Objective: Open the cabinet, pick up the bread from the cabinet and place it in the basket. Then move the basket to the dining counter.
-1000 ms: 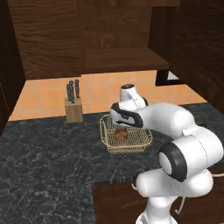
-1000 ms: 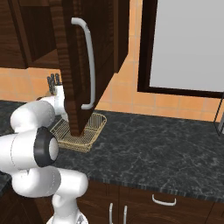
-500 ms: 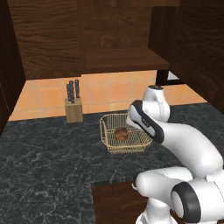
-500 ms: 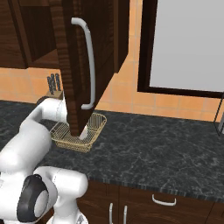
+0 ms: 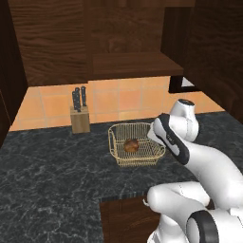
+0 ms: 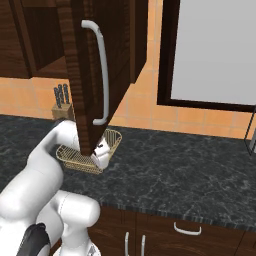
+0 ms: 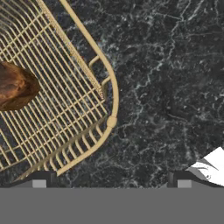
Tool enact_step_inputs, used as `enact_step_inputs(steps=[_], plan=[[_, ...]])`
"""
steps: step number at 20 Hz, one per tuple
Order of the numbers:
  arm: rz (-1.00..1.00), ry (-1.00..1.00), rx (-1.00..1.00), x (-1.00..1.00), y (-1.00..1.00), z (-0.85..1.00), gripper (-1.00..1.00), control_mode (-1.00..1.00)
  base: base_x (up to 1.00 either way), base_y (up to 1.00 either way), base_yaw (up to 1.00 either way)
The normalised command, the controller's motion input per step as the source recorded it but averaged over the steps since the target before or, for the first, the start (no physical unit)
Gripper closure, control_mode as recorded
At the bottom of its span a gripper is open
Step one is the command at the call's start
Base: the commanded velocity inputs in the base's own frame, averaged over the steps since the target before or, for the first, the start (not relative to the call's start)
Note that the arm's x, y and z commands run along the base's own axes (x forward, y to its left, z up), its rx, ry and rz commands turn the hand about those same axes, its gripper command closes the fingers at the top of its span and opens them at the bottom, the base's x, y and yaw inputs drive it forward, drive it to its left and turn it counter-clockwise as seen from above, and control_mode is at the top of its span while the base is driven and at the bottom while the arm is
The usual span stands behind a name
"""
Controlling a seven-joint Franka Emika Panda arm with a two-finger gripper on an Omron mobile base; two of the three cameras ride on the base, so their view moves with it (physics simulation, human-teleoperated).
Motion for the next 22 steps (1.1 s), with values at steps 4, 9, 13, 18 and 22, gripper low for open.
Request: enact_step_inputs(steps=[4, 9, 13, 18, 22], plan=[[-0.06, 0.0, 0.0, 0.23, -0.27, -0.17, -1.0, -1.0, 0.0, 0.0, 0.0], [-0.07, 0.0, -0.01, 0.26, -0.11, -0.35, -1.0, -1.0, 0.0, 0.0, 0.0], [-0.04, 0.0, 0.0, 0.29, 0.0, -0.21, -1.0, -1.0, 0.0, 0.0, 0.0], [-0.04, 0.0, 0.0, 0.3, 0.0, -0.27, -1.0, -1.0, 0.0, 0.0, 0.0], [-0.03, 0.0, 0.0, 0.31, 0.0, -0.25, -1.0, -1.0, 0.0, 0.0, 0.0]])
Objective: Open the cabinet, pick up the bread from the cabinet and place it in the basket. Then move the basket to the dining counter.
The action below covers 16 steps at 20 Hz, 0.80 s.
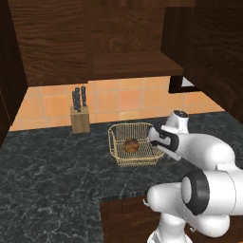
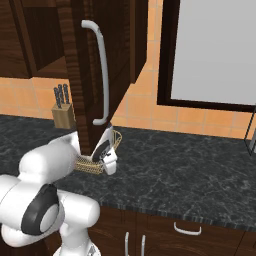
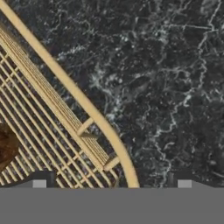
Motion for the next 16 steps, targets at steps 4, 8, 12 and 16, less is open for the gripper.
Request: enact_step_inputs(steps=[4, 8, 12, 16], plan=[[-0.01, 0.0, 0.0, 0.23, 0.01, -0.31, -1.0, -1.0, 0.0, 0.0, 0.0], [0.0, 0.0, 0.0, 0.03, 0.23, -0.21, -1.0, -1.0, 0.0, 0.0, 0.0], [0.0, 0.0, 0.0, 0.0, 0.28, -0.19, -1.0, -1.0, 0.0, 0.0, 0.0], [0.0, 0.0, 0.0, 0.0, 0.34, -0.2, 1.0, -1.0, 0.0, 0.0, 0.0]])
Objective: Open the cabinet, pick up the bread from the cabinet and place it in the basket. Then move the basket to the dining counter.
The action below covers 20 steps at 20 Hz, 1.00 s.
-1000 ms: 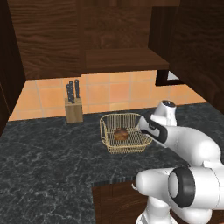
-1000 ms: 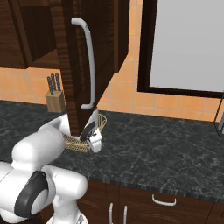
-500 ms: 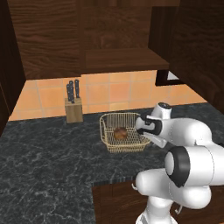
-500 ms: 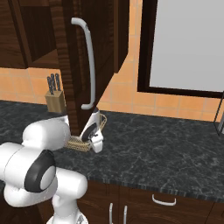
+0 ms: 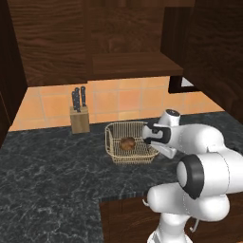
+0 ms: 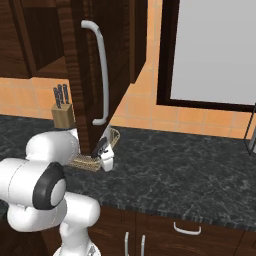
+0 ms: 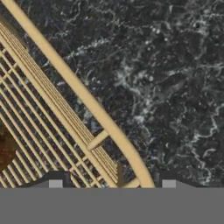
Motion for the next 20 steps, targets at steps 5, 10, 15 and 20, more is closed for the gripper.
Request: enact_step_inputs(steps=[5, 10, 15, 20], plan=[[0.0, 0.01, 0.0, -0.01, 0.24, -0.15, 1.0, -1.0, 0.0, 0.0, 0.0], [-0.07, 0.04, 0.0, -0.18, 0.13, -0.05, 1.0, -1.0, 0.0, 0.0, 0.0], [-0.21, -0.01, -0.04, -0.24, 0.27, 0.07, 1.0, -1.0, 0.0, 0.0, 0.0], [-0.21, -0.09, -0.11, -0.26, 0.11, 0.32, 1.0, -1.0, 0.0, 0.0, 0.0]])
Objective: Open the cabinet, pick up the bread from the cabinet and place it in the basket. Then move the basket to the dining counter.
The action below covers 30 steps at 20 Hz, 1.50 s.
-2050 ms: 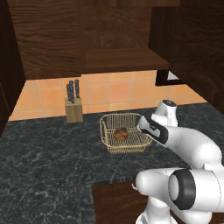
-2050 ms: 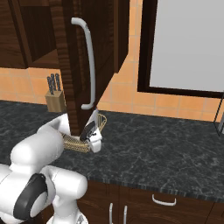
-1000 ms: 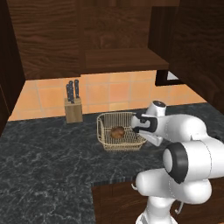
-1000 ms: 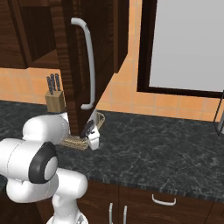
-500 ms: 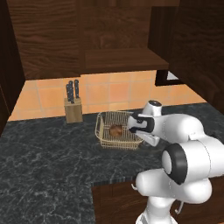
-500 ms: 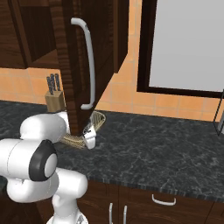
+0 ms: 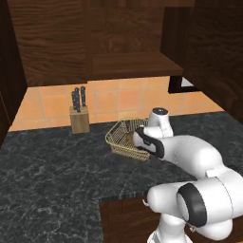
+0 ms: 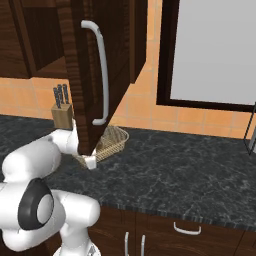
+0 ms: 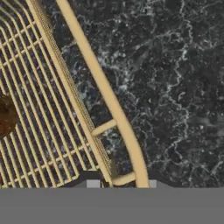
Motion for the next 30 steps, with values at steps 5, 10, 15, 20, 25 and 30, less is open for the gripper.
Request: enact_step_inputs(steps=[5, 10, 15, 20, 25, 30], plan=[[-0.14, -0.25, -0.06, -0.36, 0.22, 0.39, 1.0, -1.0, 0.0, 0.0, 0.0], [-0.08, -0.2, 0.0, -0.6, 0.13, 0.49, 1.0, -1.0, 0.0, 0.0, 0.0], [-0.05, -0.15, 0.0, -0.63, 0.17, 0.67, 1.0, -1.0, 0.0, 0.0, 0.0], [-0.02, 0.03, 0.03, -0.62, 0.13, 0.59, 1.0, -1.0, 0.0, 0.0, 0.0], [-0.01, 0.16, 0.04, -0.55, 0.04, 0.62, 1.0, -1.0, 0.0, 0.0, 0.0], [0.0, 0.18, 0.01, -0.49, 0.05, 0.4, 1.0, -1.0, 0.0, 0.0, 0.0]])
